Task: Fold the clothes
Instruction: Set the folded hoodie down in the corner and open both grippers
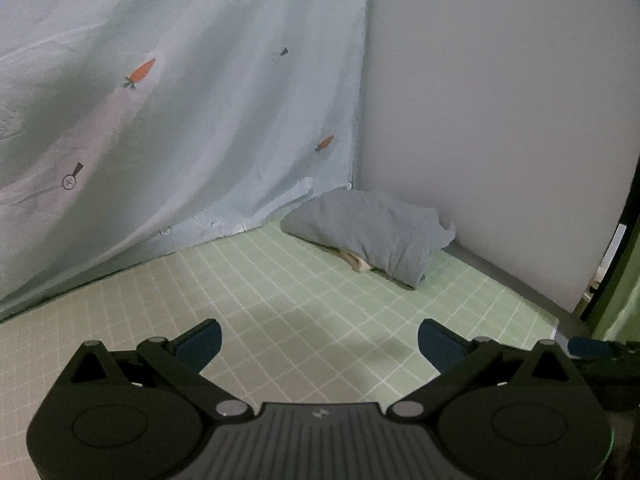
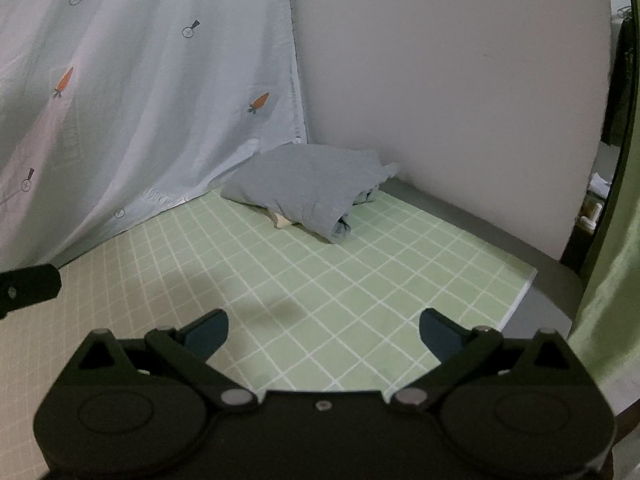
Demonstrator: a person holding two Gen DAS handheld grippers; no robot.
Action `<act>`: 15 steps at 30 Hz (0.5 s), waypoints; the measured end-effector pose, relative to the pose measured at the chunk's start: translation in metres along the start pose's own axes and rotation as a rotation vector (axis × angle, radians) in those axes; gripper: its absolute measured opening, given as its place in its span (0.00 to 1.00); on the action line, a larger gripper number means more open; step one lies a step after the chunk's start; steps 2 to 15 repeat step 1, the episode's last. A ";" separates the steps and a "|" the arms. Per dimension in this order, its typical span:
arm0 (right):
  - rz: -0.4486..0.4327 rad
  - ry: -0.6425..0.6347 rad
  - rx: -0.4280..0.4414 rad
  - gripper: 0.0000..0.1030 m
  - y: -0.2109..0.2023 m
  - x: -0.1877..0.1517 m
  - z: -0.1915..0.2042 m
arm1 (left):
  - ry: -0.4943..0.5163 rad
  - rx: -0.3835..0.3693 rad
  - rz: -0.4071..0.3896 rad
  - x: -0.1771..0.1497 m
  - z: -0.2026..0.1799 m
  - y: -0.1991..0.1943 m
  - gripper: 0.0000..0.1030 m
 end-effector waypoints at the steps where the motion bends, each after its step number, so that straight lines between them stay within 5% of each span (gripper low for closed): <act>1: -0.002 -0.005 0.002 1.00 0.000 -0.001 0.001 | -0.001 0.002 -0.005 0.000 0.000 -0.001 1.00; 15: -0.002 -0.005 0.002 1.00 0.000 -0.001 0.001 | -0.001 0.002 -0.005 0.000 0.000 -0.001 1.00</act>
Point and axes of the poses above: each gripper's, at about its wrist camera, not at the fingertips, and y roughly the way its jaws point, z to its left, x to its top, the point moved 2 cm from there along y, roughly the way its jaws point, and after that the axes turned 5 degrees about y, right-handed, at the moved point
